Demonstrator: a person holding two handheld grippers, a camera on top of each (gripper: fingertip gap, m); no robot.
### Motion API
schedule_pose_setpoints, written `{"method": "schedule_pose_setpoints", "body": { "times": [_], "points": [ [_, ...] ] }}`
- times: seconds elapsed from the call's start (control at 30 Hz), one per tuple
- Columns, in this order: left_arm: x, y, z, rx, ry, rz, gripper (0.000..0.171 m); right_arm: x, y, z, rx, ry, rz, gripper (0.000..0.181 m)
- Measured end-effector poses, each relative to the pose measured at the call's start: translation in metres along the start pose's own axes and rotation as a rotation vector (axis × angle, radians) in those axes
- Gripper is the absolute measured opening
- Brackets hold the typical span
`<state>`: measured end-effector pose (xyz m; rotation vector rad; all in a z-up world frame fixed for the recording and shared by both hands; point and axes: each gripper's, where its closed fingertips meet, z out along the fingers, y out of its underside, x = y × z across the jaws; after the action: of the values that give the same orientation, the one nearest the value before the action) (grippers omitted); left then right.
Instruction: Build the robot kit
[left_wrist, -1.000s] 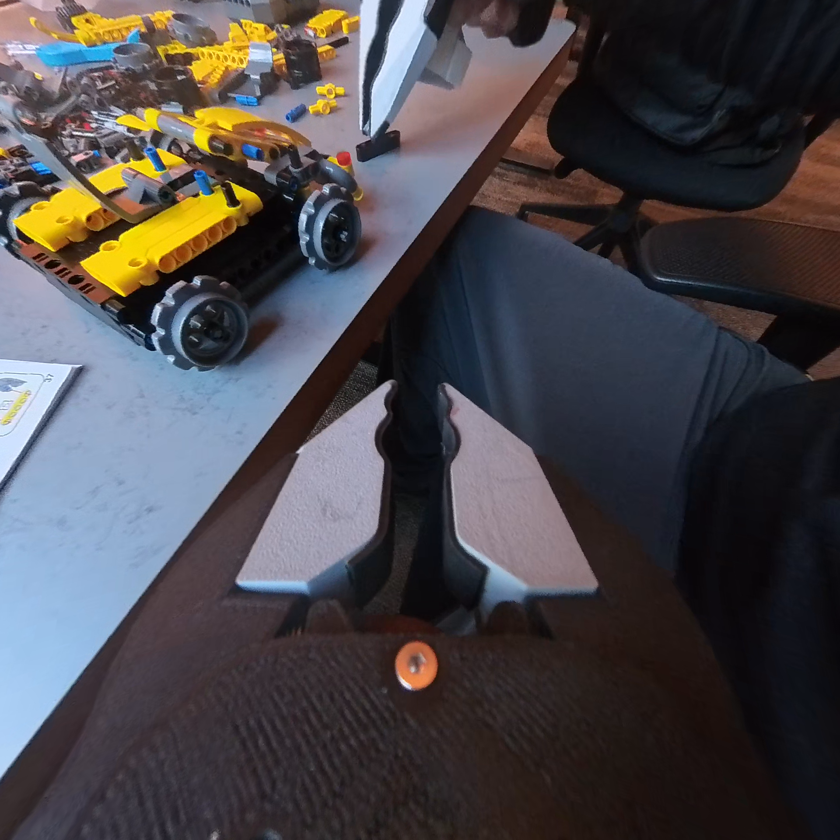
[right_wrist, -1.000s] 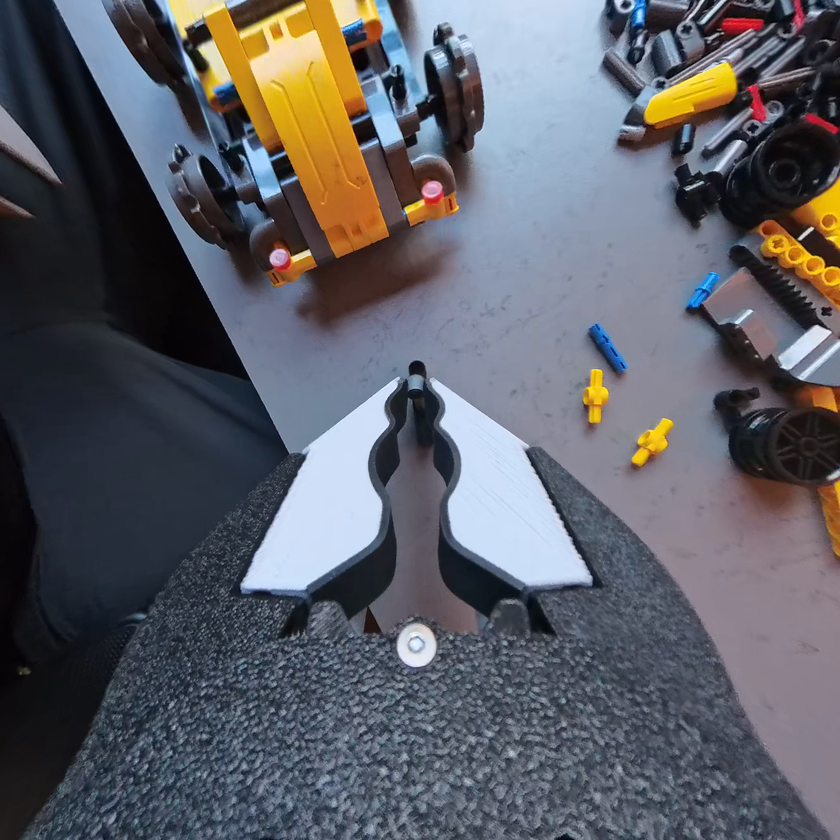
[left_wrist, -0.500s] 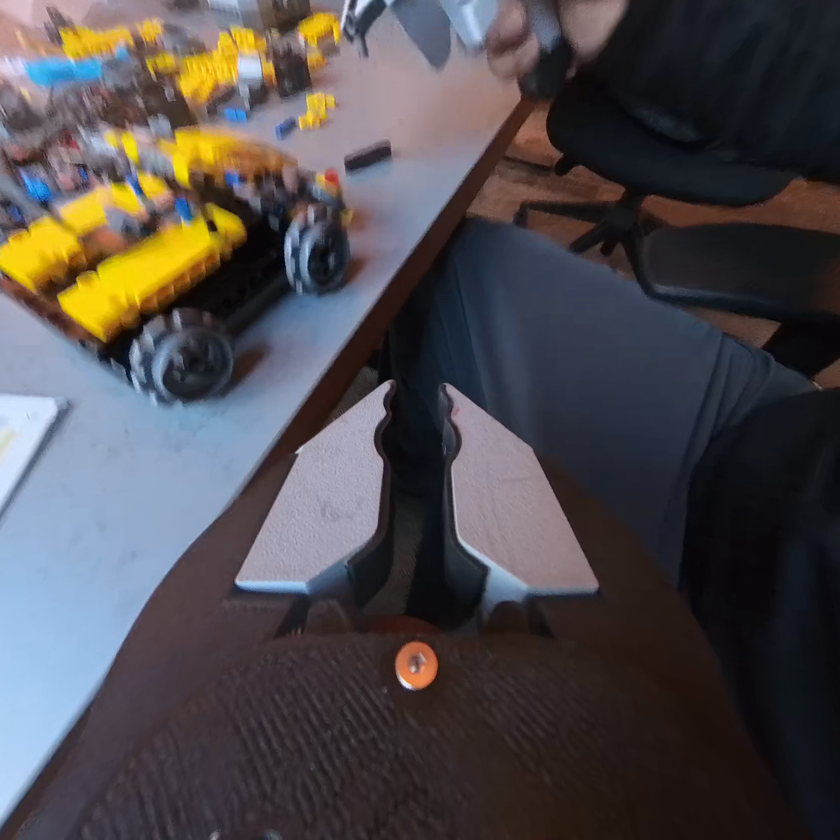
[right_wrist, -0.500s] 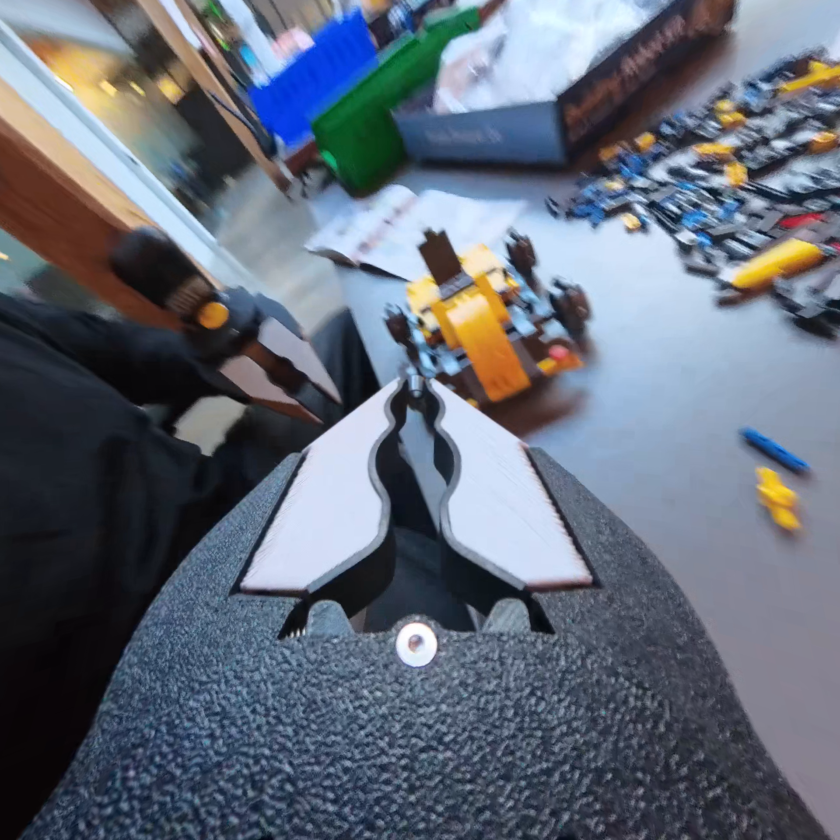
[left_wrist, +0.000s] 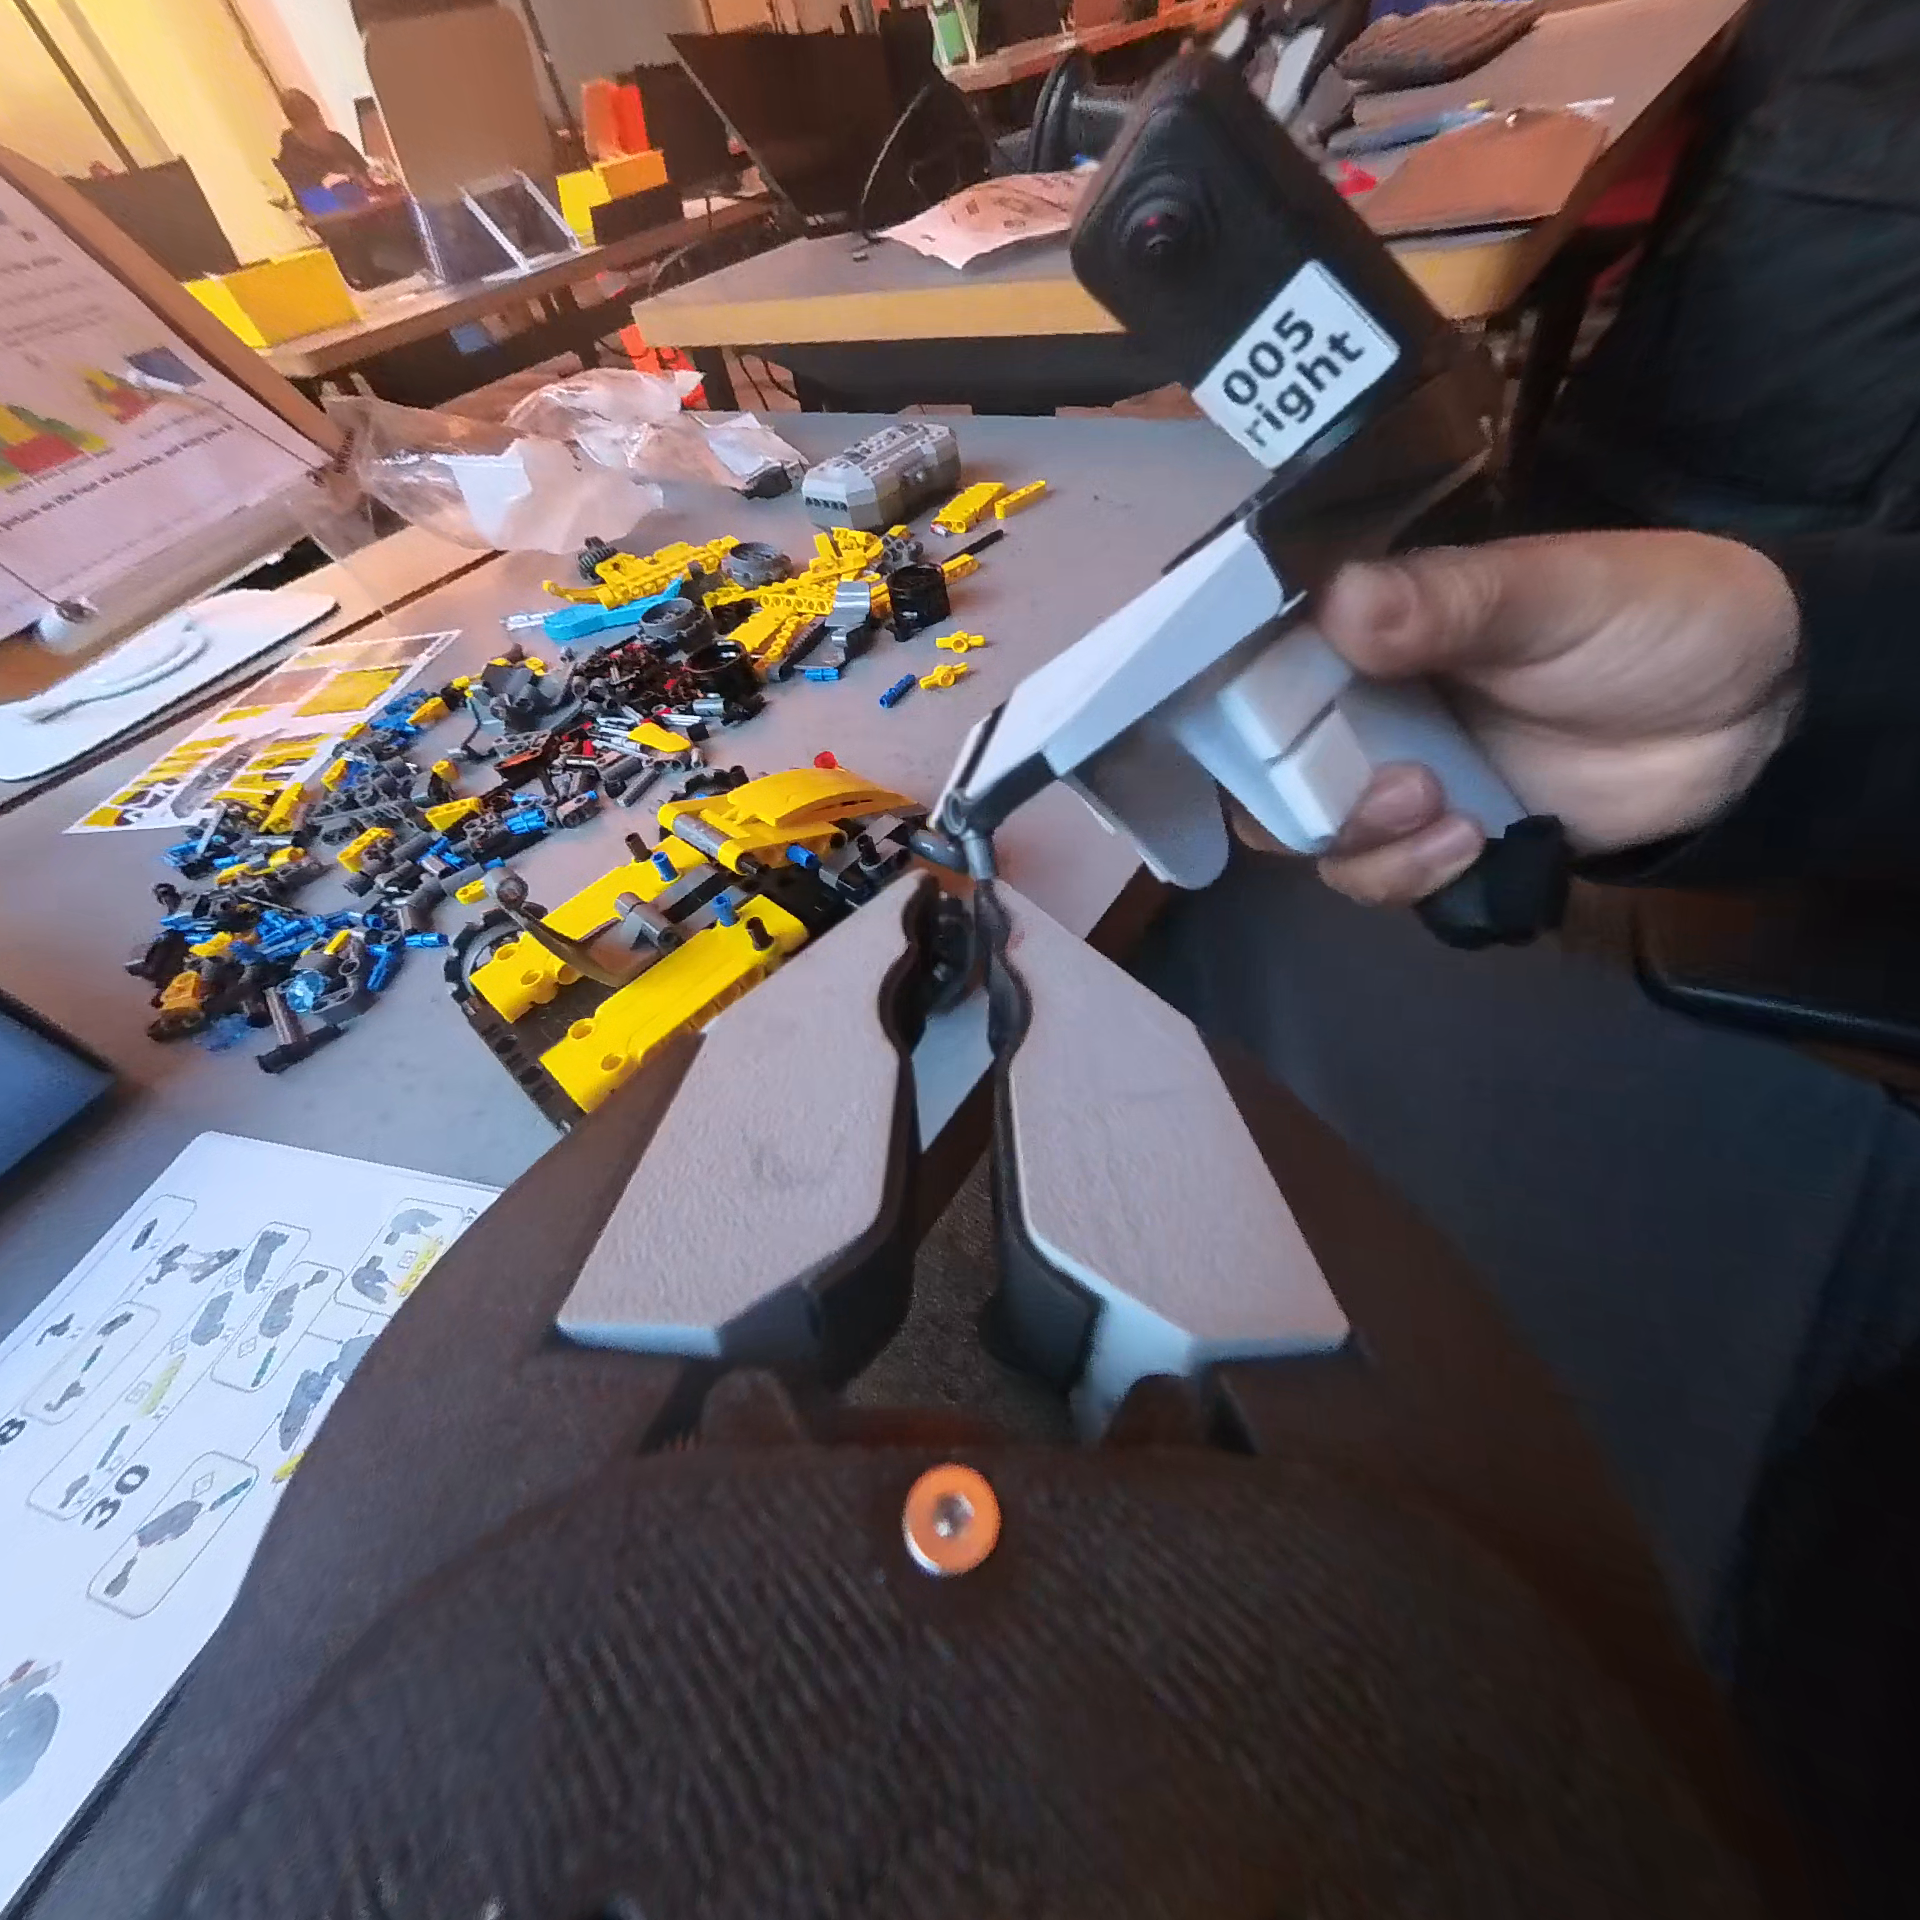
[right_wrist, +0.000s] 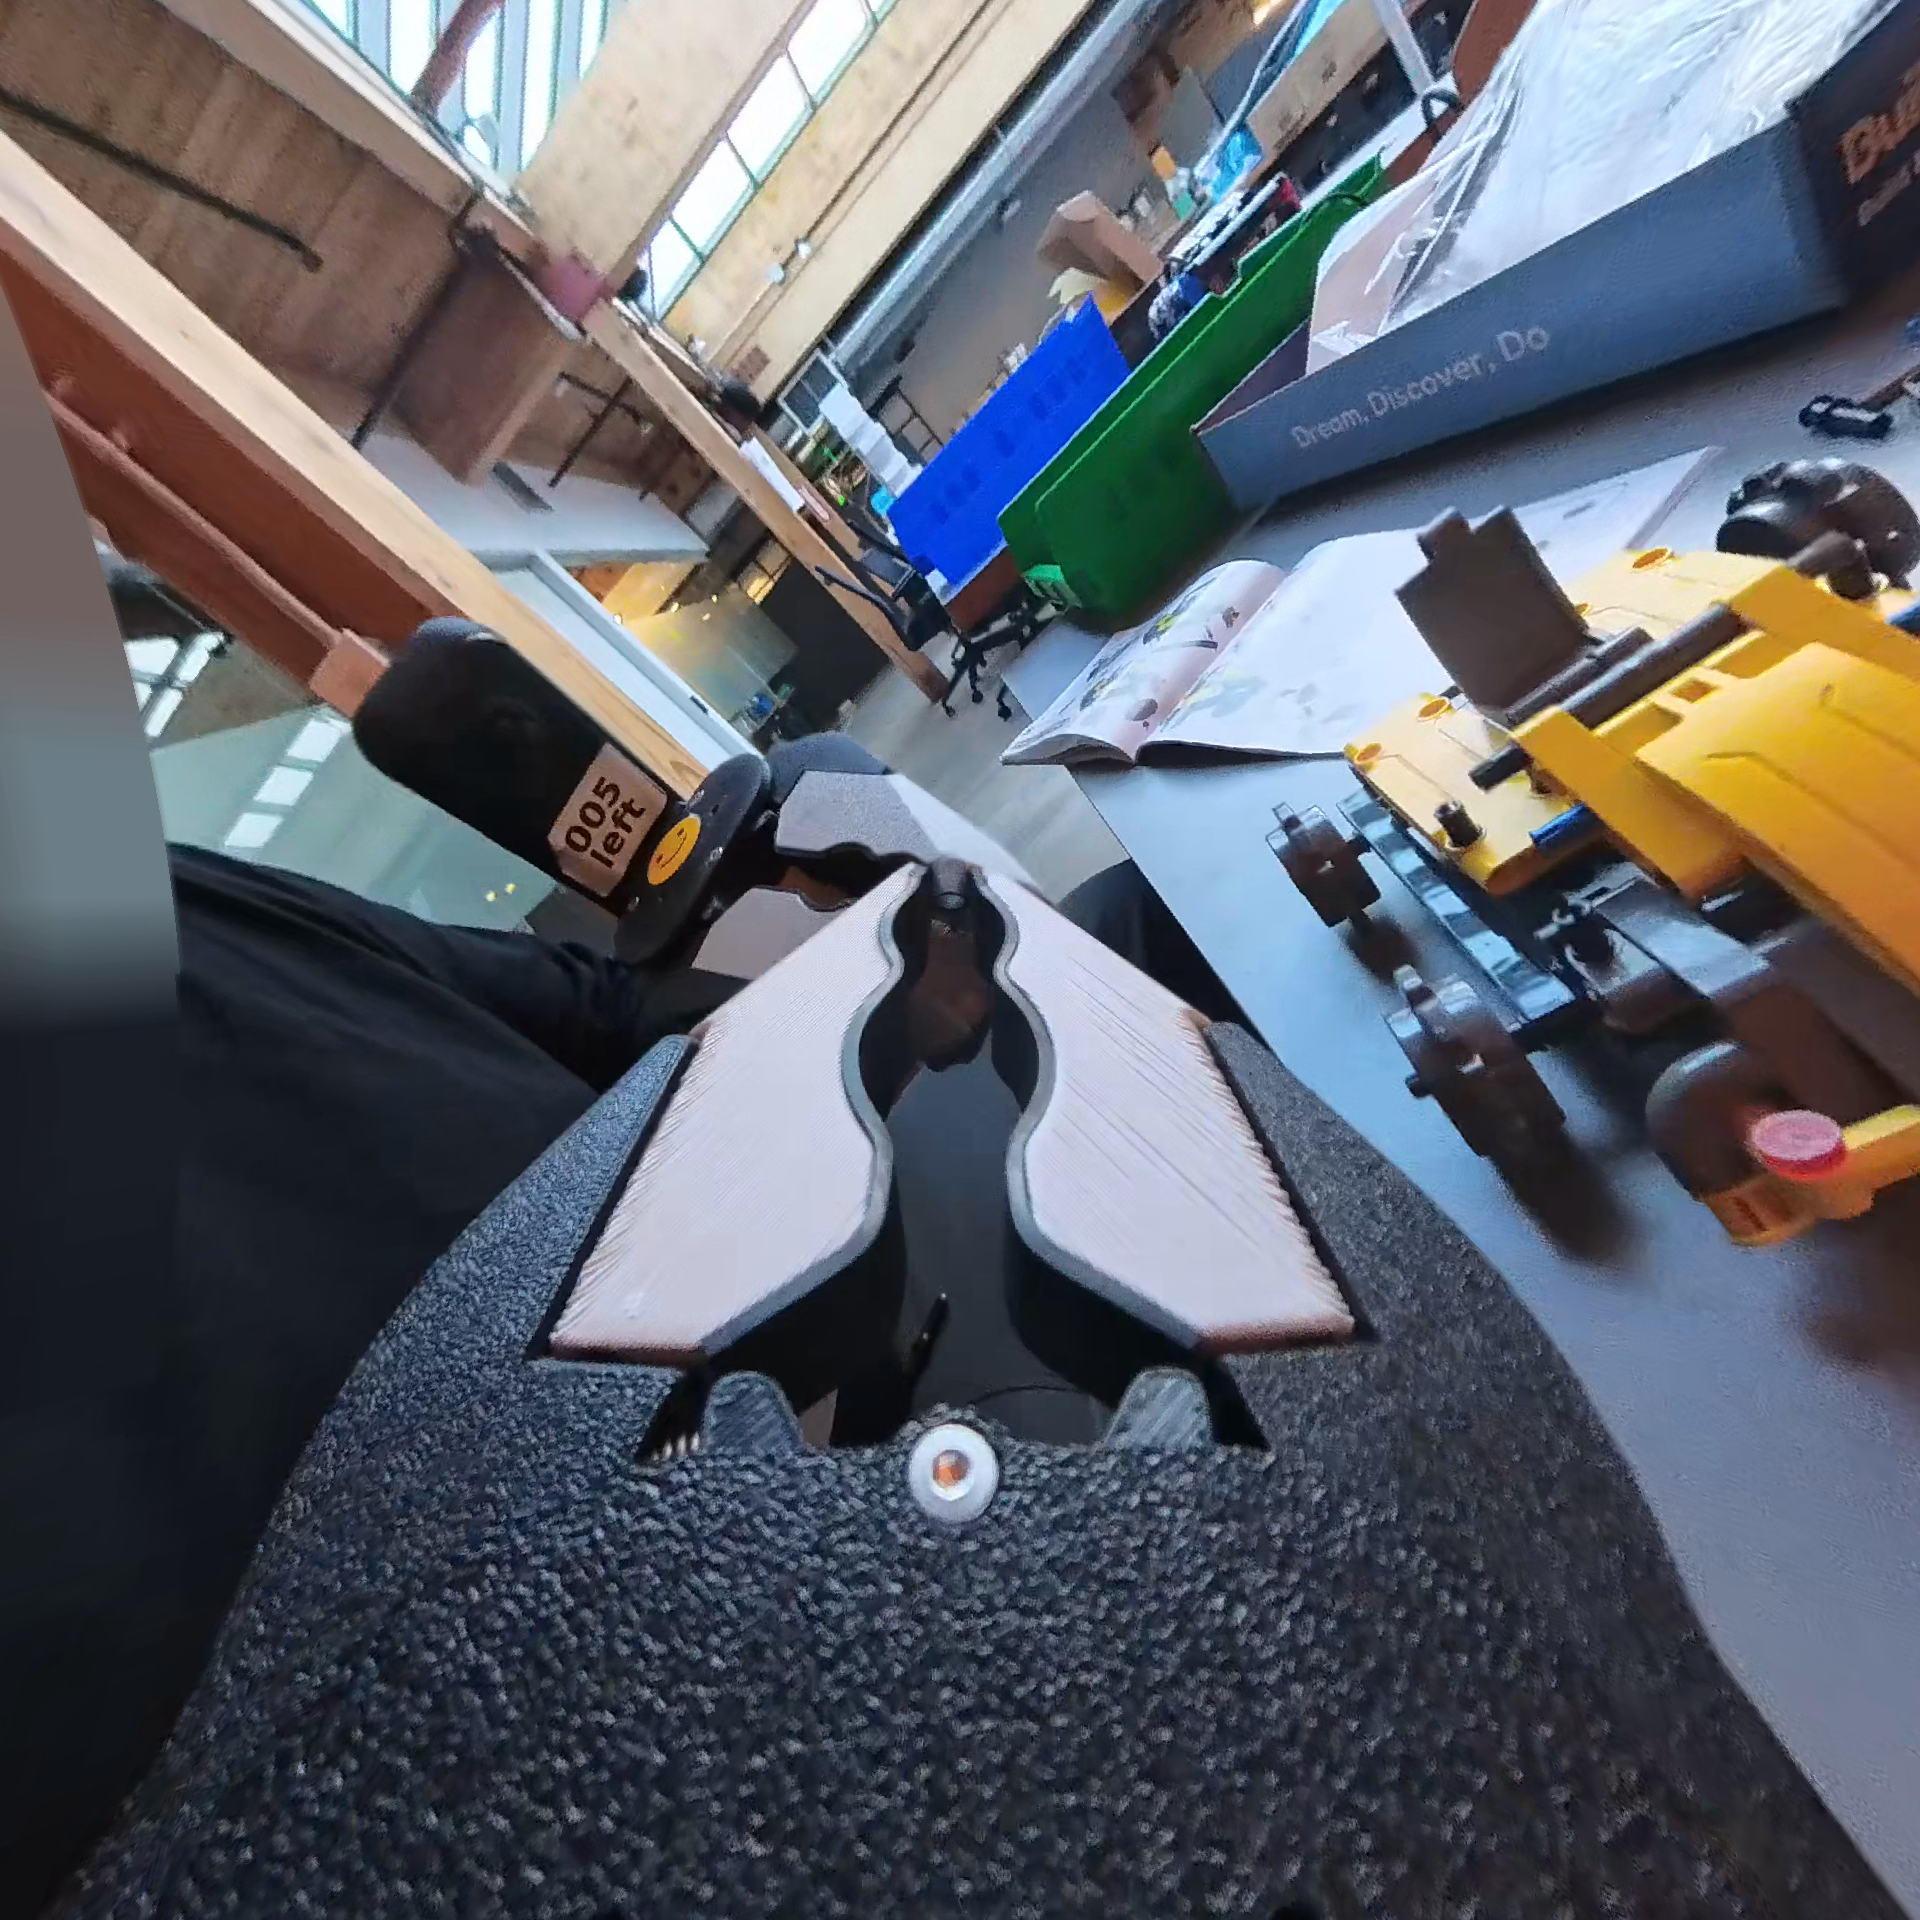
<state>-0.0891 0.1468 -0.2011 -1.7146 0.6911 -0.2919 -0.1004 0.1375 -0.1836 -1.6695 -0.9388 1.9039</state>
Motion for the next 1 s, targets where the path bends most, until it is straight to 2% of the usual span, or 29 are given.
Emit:
{"method": "schedule_pose_setpoints", "body": {
  "times": [0.17,0.33,0.6,0.77,1.0],
  "points": [
    [0.004,0.005,0.001,-0.015,0.000,0.019,0.005,0.007,0.002,0.002,0.035,0.036,0.018,0.006],
    [-0.001,0.007,0.000,-0.017,-0.021,0.016,0.001,0.009,0.003,0.004,0.055,0.097,-0.043,0.007],
    [-0.001,0.026,-0.003,-0.057,-0.020,0.042,0.001,0.019,0.019,0.011,-0.022,0.190,-0.160,0.007],
    [-0.003,0.039,-0.014,-0.063,-0.046,0.064,0.001,0.020,0.031,0.023,-0.030,0.190,-0.148,0.007],
    [-0.006,0.042,-0.020,-0.053,-0.088,0.134,0.002,0.020,0.035,0.031,-0.012,0.163,-0.095,0.007]
  ]
}}
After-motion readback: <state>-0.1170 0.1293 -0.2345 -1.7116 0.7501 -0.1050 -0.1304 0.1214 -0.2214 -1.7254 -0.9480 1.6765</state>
